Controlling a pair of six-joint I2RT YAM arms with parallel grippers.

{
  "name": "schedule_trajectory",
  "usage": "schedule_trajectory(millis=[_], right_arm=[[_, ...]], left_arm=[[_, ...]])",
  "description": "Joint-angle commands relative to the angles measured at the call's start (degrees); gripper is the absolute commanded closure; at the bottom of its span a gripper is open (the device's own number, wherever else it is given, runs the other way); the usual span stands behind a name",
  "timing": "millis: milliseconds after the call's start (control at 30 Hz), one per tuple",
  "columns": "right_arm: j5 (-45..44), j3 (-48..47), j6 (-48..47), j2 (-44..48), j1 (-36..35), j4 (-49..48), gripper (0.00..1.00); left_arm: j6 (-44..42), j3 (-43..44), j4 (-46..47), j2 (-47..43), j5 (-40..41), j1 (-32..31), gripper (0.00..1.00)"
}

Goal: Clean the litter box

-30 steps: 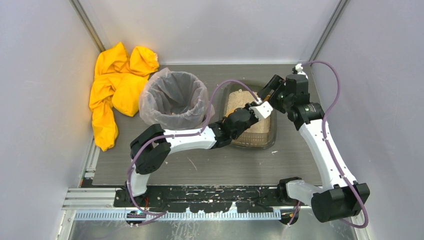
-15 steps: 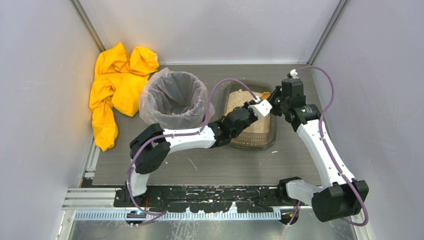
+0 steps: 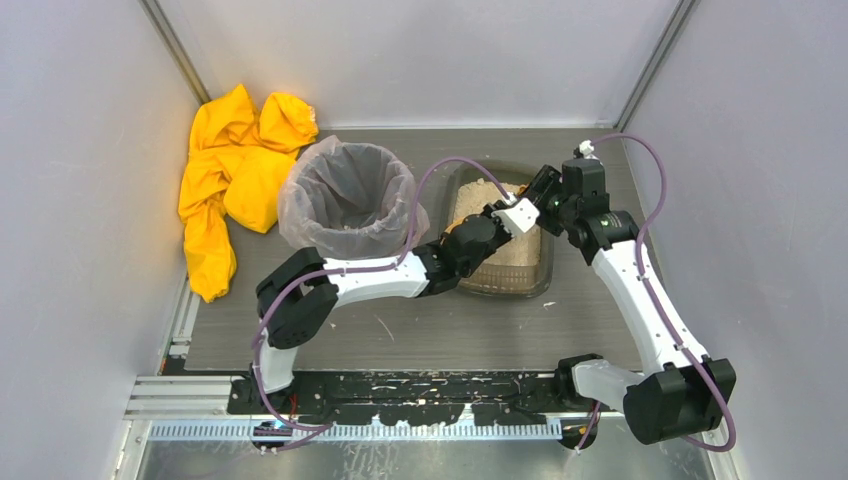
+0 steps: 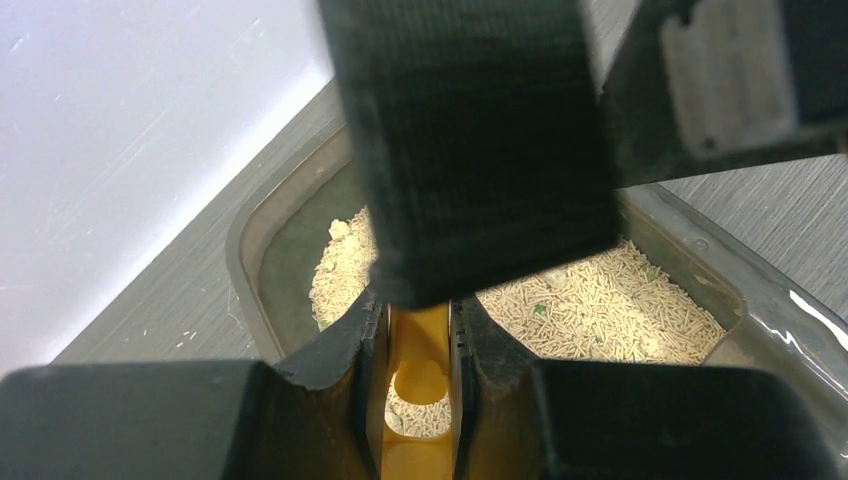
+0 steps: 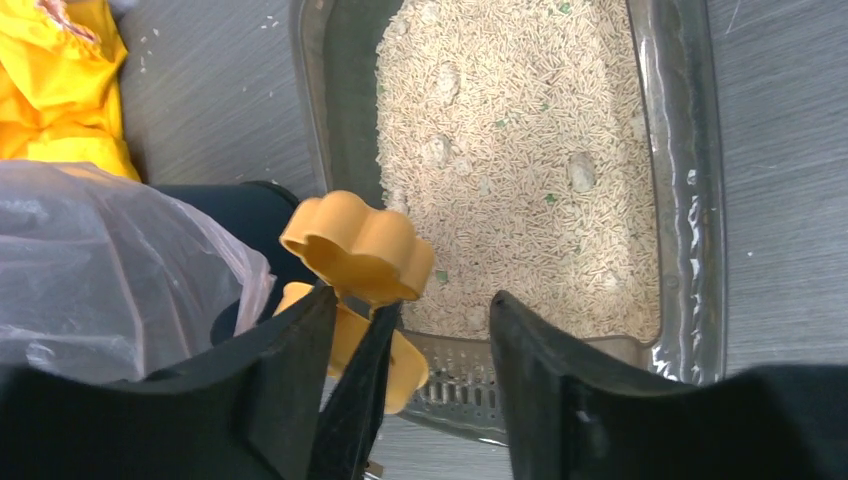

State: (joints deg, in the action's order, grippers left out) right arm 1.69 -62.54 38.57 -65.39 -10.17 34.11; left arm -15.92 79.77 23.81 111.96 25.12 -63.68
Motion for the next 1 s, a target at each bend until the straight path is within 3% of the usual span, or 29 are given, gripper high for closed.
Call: schedule_trajectory(millis=[0, 133, 267, 400, 500, 633, 800, 967], right_arm=[[-1.4, 0.3, 0.9, 2.7, -0.1, -4.2, 0.27], [-4.3, -0.8, 1.3, 3.0, -0.1, -4.2, 0.15], [-2.7, -2.6, 2.3, 0.2, -0.1, -5.3, 0.15], [-2.5, -3.2, 4.0, -2.4, -0.1, -7.2, 0.23], [-0.6, -2.8, 5.2, -3.5, -0.1, -8.1, 0.37], [0.1, -2.2, 6.1, -3.4, 0.0, -8.4, 0.68], [0.2, -2.5, 5.8, -2.1, -0.2, -7.0, 0.98], [-1.0, -1.9, 4.5, -1.6, -0.2, -5.9, 0.99]], left_arm=[[0.4, -0.6, 5.1, -4.2, 0.4, 0.0, 1.0], [0.6, -2.6, 7.2, -5.1, -0.3, 0.0, 1.0], [1.5, -3.7, 7.7, -5.5, -1.5, 0.0, 1.0], [2.6, -4.5, 8.0, -6.2, -2.4, 0.0, 1.0], [2.1, -4.4, 7.5, -6.1, -2.3, 0.0, 1.0], [1.5, -4.0, 7.1, -5.8, -2.0, 0.0, 1.0], [1.3, -2.2, 6.4, -4.0, -0.9, -0.1, 1.0], [2.3, -1.3, 6.4, -3.4, -0.5, 0.0, 1.0]])
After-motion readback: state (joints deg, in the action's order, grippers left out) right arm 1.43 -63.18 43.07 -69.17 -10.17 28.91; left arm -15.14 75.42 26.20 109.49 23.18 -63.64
